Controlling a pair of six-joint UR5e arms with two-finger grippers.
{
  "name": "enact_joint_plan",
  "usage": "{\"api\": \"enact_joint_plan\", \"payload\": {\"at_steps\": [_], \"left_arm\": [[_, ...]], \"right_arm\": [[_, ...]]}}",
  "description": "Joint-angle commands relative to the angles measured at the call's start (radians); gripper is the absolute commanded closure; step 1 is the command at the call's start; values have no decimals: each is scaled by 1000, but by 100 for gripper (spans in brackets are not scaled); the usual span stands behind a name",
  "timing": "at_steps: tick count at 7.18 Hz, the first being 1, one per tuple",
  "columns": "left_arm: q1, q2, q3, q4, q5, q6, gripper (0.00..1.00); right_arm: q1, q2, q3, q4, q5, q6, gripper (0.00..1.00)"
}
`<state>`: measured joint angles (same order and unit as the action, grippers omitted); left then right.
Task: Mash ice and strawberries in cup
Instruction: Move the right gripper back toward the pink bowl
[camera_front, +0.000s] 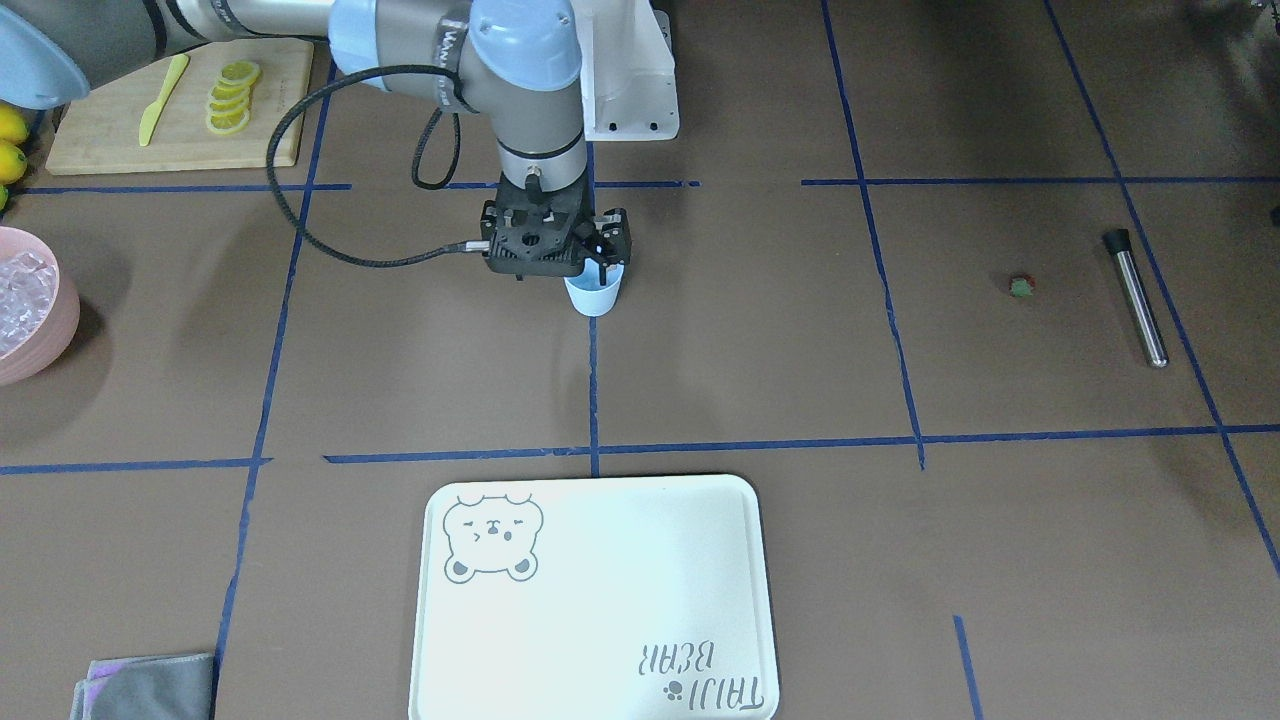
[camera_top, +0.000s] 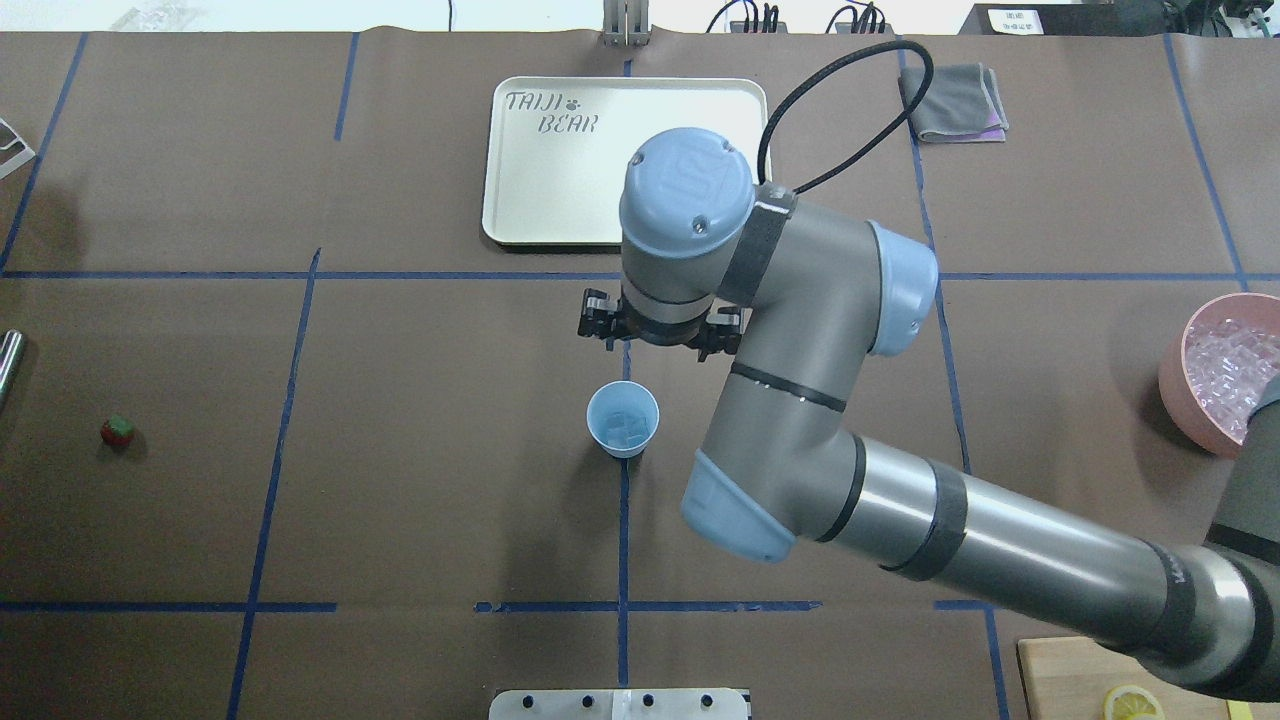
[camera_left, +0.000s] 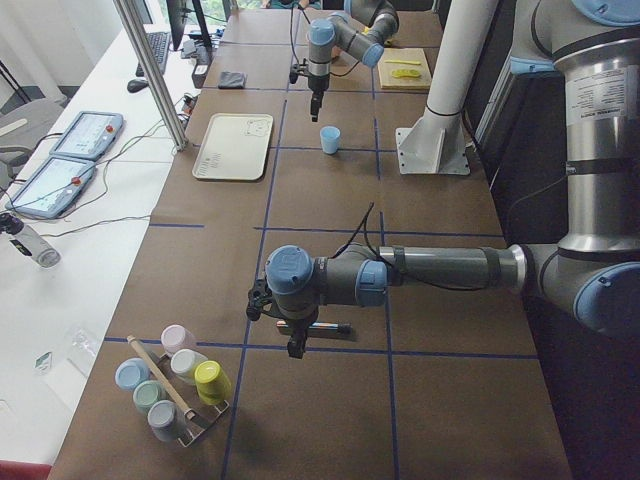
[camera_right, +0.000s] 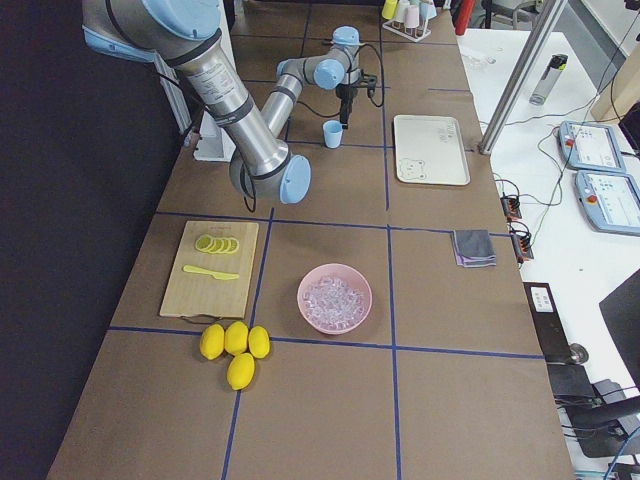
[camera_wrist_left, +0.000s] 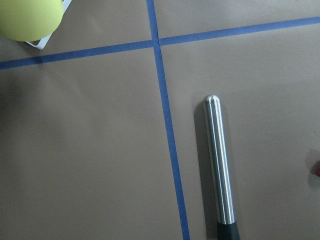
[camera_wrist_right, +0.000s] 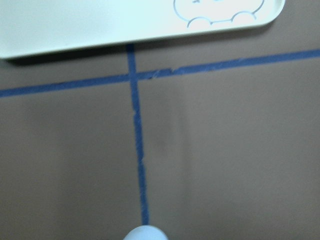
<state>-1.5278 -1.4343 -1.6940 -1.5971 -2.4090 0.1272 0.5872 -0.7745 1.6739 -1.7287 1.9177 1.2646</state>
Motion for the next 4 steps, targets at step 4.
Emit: {"api": "enact_joint_plan", "payload": {"at_steps": [4], "left_arm": [[0, -24, -1, 3, 7, -14, 0]], "right_arm": [[467, -334, 69, 0, 297, -732, 1]]}}
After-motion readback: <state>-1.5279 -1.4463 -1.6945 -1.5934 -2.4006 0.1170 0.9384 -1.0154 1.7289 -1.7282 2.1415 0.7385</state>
